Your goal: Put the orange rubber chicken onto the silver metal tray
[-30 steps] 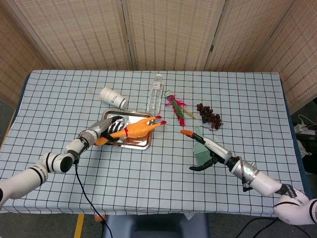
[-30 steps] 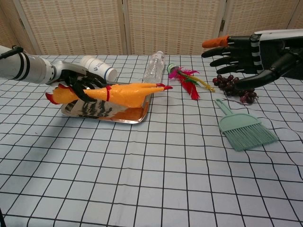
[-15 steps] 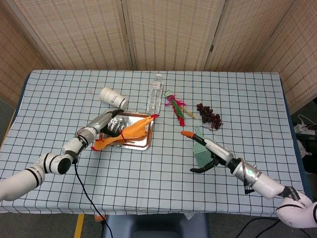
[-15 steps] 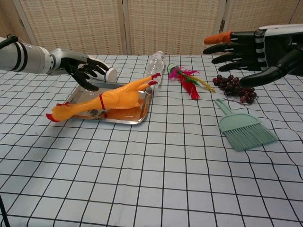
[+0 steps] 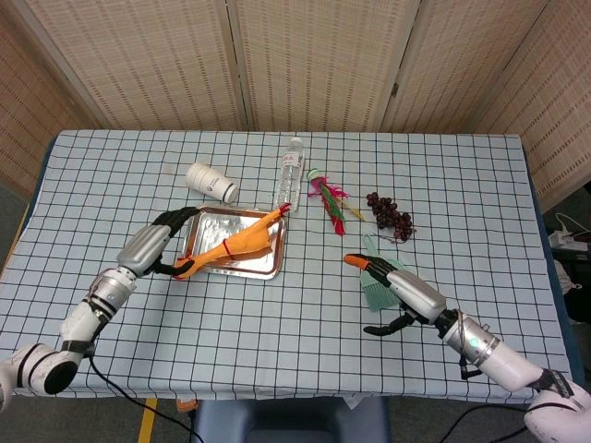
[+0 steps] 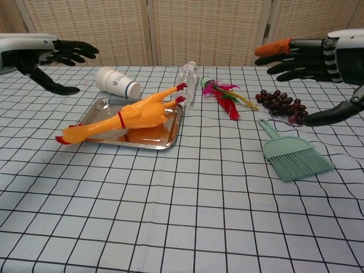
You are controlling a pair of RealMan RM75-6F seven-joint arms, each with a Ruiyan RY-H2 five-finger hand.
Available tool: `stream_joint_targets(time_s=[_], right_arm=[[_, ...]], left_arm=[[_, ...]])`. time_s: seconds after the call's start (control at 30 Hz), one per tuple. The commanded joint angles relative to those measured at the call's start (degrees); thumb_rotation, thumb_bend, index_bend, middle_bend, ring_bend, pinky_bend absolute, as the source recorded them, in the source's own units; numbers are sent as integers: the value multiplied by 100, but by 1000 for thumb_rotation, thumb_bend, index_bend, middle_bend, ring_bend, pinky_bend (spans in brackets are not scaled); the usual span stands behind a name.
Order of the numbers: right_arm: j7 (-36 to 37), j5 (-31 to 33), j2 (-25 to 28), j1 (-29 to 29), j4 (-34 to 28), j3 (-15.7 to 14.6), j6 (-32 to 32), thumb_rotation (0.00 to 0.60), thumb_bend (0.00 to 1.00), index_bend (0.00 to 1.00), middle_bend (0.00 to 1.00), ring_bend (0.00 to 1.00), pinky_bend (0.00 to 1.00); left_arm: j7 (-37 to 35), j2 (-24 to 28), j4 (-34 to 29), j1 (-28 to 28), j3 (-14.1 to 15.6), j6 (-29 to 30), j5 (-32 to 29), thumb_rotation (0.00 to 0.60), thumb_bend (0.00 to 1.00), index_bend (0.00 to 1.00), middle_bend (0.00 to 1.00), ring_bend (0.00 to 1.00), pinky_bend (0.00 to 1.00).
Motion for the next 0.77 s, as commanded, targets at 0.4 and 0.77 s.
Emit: stream_joint_targets(time_s=[0.4,0.77], right_arm=[[-5516,784,-1166,-2728,324,-488,2310,600,118,0,0,0,0],[-4959,537,-1106,-3170,791,-446,2747,600,118,0,0,0,0]], left_arm=[[1045,-143,508,2630,1623,3502,1517,600,339,0,0,0,0],[1686,41,112,2619,1649,3219,1326,600,343,0,0,0,0]])
